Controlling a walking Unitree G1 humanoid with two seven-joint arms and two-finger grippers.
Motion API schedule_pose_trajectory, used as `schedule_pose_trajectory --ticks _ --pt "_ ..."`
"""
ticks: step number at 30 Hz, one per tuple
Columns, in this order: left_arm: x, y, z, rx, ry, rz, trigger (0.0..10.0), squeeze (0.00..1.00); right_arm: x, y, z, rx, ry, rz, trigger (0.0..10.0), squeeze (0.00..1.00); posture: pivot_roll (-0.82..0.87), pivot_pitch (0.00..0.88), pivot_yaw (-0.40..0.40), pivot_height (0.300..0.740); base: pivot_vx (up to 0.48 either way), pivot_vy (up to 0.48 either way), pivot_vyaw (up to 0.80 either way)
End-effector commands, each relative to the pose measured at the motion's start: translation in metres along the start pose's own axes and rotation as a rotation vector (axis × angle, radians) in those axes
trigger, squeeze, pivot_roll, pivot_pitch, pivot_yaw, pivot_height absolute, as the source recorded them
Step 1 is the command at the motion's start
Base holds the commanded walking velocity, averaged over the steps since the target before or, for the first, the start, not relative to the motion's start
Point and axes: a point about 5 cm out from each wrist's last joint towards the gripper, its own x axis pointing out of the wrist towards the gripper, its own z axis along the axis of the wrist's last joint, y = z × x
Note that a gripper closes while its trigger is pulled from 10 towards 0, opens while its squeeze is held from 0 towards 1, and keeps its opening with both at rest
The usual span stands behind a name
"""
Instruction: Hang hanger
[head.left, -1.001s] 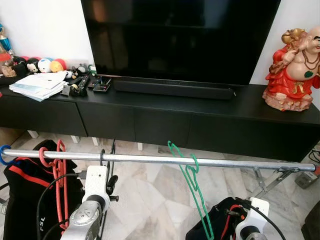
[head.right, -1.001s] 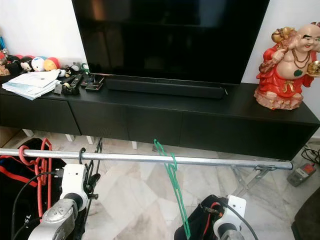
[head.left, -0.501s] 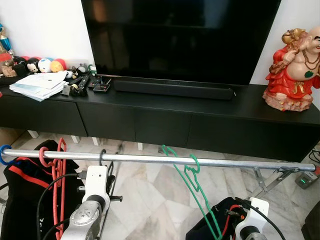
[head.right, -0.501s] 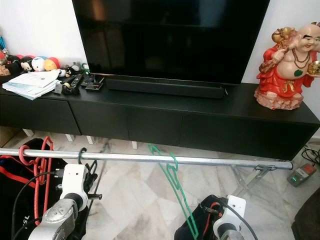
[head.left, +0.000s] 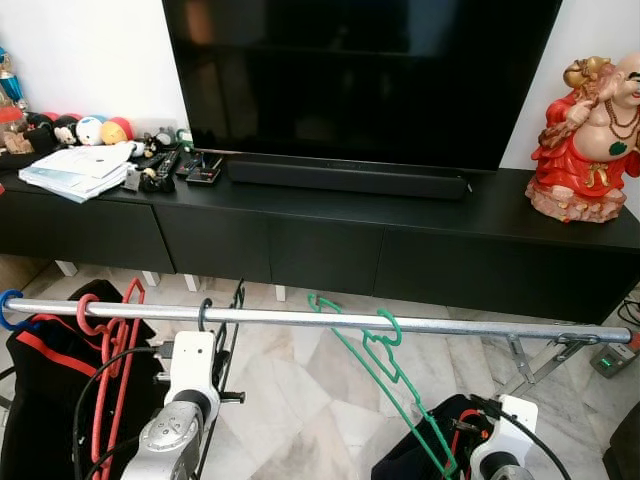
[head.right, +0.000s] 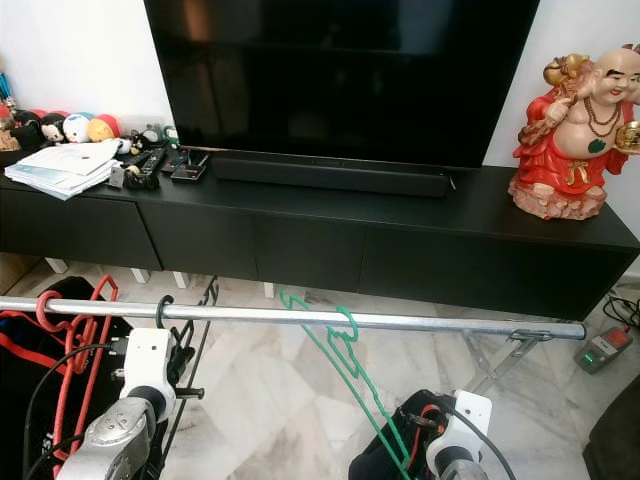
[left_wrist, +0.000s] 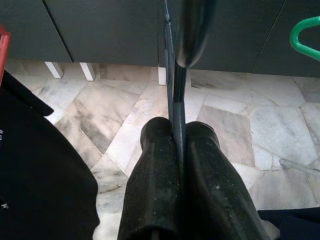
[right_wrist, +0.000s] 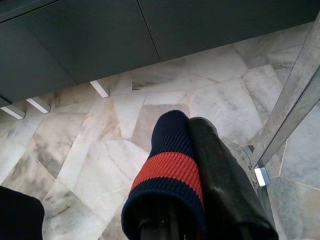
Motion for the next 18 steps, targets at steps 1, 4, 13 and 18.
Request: schedule_pose_trajectory --ticks 1,4,13,18 --pt "0.001 0.001 -0.003 0.008 0.018 0.002 0.0 0.0 0.001 0.001 0.001 -0.001 -0.005 0.003 10.0 0.0 0.07 0.0 0.018 0.74 0.0 0.0 0.0" --pt "0.001 0.001 -0.003 0.008 0.018 0.002 0.0 0.0 0.001 0.001 0.001 -0.001 -0.005 0.003 10.0 0.0 0.07 0.0 0.018 0.74 0.0 0.0 0.0" --pt "-0.018 0.009 0.017 0.04 -0.201 0.013 0.0 0.0 -0.002 -0.005 0.0 -0.017 0.004 0.0 10.0 0.0 0.07 0.0 0.0 0.74 0.0 0.0 0.0" --pt "-0.021 0.009 0.017 0.047 -0.218 0.013 0.0 0.0 -0.003 -0.006 0.0 -0.021 0.007 0.0 10.0 0.0 0.08 0.0 -0.004 0.74 0.0 0.0 0.0"
